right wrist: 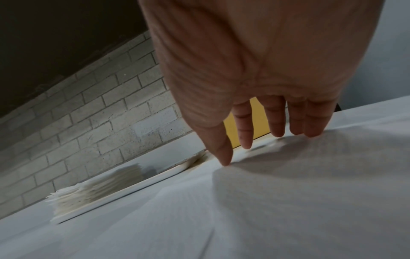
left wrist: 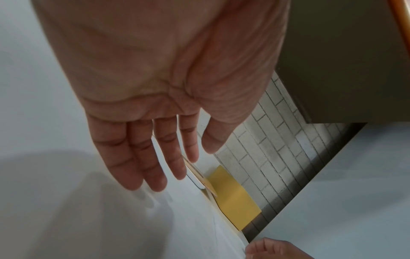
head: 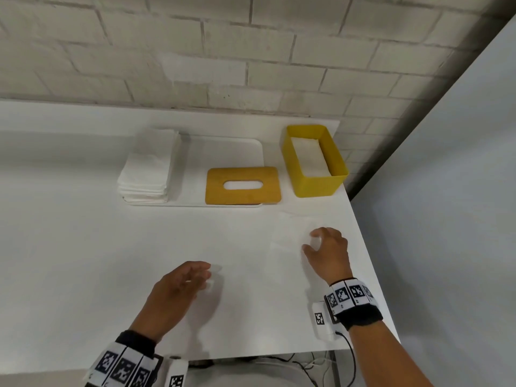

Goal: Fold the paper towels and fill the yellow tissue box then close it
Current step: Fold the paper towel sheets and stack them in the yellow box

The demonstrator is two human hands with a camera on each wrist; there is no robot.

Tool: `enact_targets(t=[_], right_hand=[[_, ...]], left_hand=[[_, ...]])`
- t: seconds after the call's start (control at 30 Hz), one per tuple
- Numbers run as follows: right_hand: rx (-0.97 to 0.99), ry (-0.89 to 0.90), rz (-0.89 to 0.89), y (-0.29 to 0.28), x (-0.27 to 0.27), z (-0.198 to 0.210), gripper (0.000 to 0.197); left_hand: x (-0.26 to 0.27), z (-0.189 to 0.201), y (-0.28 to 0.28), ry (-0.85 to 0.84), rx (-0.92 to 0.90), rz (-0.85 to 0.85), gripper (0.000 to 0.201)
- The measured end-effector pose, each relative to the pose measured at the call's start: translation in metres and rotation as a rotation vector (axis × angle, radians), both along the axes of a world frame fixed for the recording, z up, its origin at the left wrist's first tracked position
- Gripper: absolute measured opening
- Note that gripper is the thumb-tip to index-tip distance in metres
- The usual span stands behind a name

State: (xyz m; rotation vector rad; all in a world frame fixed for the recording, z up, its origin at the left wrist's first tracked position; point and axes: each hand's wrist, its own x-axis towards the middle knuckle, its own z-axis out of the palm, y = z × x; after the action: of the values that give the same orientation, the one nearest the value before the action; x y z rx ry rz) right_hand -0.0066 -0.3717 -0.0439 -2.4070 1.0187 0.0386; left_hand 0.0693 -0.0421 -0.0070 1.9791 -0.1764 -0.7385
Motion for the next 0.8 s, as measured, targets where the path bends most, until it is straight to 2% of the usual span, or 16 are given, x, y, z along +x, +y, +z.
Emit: enact_targets(t=[0.17, 0.27, 0.33, 0.43, 0.53, 0.63, 0.8], right_hand=[[-0.054, 0.115, -0.015, -0.004, -0.002, 0.003, 0.065], [-0.078, 0.188, -0.028, -0.009, 0.001, 0.007, 0.078], [-0.039, 0.195, -0.029, -0.014, 0.003, 0.008, 0.083], [0.055, 0.092, -0.046, -0.021, 0.007, 0.005, 0.081], [0.177, -0.014, -0.032, -0.025, 0.008, 0.003, 0.077], [0.156, 0.021, -0.035, -0.029, 0.008, 0.005, 0.08], [0.187, 0.014, -0.005, -0.033, 0.013, 0.003, 0.078]], left_hand=[[-0.007, 0.001, -0.018, -0.027, 0.01, -0.024, 0.03], [-0.009, 0.006, -0.034, -0.028, -0.02, -0.016, 0.017], [-0.009, 0.004, -0.042, -0.022, -0.038, -0.01, 0.034], [-0.009, 0.003, -0.054, -0.031, -0.032, -0.045, 0.038], [-0.007, 0.006, -0.065, -0.028, -0.031, -0.068, 0.033], [-0.005, 0.009, -0.075, -0.034, -0.025, -0.077, 0.022], [0.001, 0.004, -0.086, -0.042, -0.013, -0.11, 0.019]])
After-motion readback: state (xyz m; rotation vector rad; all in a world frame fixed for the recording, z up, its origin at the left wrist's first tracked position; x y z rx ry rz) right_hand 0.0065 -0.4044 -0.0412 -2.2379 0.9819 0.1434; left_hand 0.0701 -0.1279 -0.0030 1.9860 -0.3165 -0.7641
